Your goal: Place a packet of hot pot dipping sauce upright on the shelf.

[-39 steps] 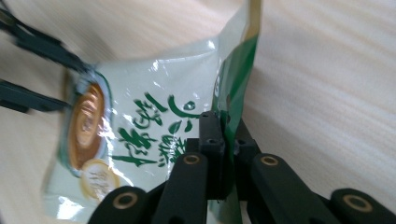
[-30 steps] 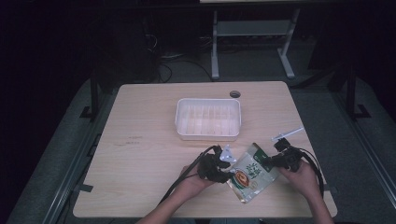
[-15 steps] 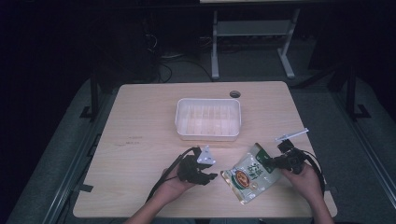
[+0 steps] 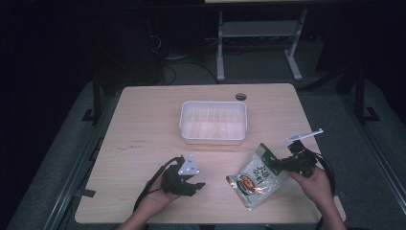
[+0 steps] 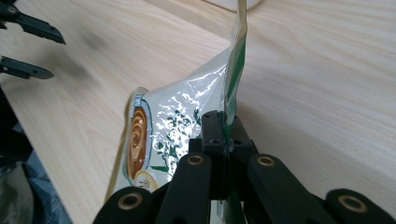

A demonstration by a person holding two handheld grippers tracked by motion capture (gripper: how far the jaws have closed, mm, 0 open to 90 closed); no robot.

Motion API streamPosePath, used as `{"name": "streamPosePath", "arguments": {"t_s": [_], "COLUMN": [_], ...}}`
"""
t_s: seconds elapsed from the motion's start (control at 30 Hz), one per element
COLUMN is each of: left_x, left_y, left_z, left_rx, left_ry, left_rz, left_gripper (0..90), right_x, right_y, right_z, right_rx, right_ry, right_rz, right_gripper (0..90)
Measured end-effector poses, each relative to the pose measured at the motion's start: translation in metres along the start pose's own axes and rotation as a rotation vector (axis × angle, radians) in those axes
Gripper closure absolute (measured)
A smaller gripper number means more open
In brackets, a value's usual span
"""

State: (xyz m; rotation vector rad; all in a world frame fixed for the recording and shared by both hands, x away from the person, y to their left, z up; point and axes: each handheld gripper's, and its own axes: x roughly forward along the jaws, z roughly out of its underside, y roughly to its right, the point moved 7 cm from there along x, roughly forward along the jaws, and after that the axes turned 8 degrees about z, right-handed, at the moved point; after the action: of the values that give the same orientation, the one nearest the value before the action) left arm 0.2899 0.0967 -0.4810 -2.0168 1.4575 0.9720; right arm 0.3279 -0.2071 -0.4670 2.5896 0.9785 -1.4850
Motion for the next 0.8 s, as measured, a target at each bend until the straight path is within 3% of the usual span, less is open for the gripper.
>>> {"name": "streamPosePath", "arguments": {"t_s": [0.2,0.4,0.5,0.57,0.7,0.8], "left_x": [-0.011,-0.019,-0.020,-0.021,-0.022,-0.027], "left_y": [-0.006,-0.016,-0.016,-0.017,-0.019,-0.023], "left_z": [0.018,0.038,0.041,0.044,0.045,0.045], "left_rx": [-0.033,-0.076,-0.077,-0.094,-0.123,-0.127], "left_ry": [0.017,0.036,0.030,0.038,0.063,0.076], "left_rz": [-0.033,-0.065,-0.076,-0.066,-0.054,-0.073], "left_gripper": [49.5,47.9,46.4,45.3,43.3,42.2], "right_x": [-0.014,-0.028,-0.033,-0.040,-0.044,-0.045], "right_y": [-0.014,-0.040,-0.048,-0.058,-0.067,-0.074], "right_z": [-0.008,-0.025,-0.030,-0.038,-0.046,-0.054], "right_rx": [-0.026,-0.056,-0.074,-0.100,-0.122,-0.129], "right_ry": [0.009,0.004,0.002,-0.002,-0.010,-0.040], "right_rz": [-0.005,0.002,0.007,0.021,0.024,0.028], "right_gripper": [89.7,89.8,89.8,90.0,90.0,90.0]}}
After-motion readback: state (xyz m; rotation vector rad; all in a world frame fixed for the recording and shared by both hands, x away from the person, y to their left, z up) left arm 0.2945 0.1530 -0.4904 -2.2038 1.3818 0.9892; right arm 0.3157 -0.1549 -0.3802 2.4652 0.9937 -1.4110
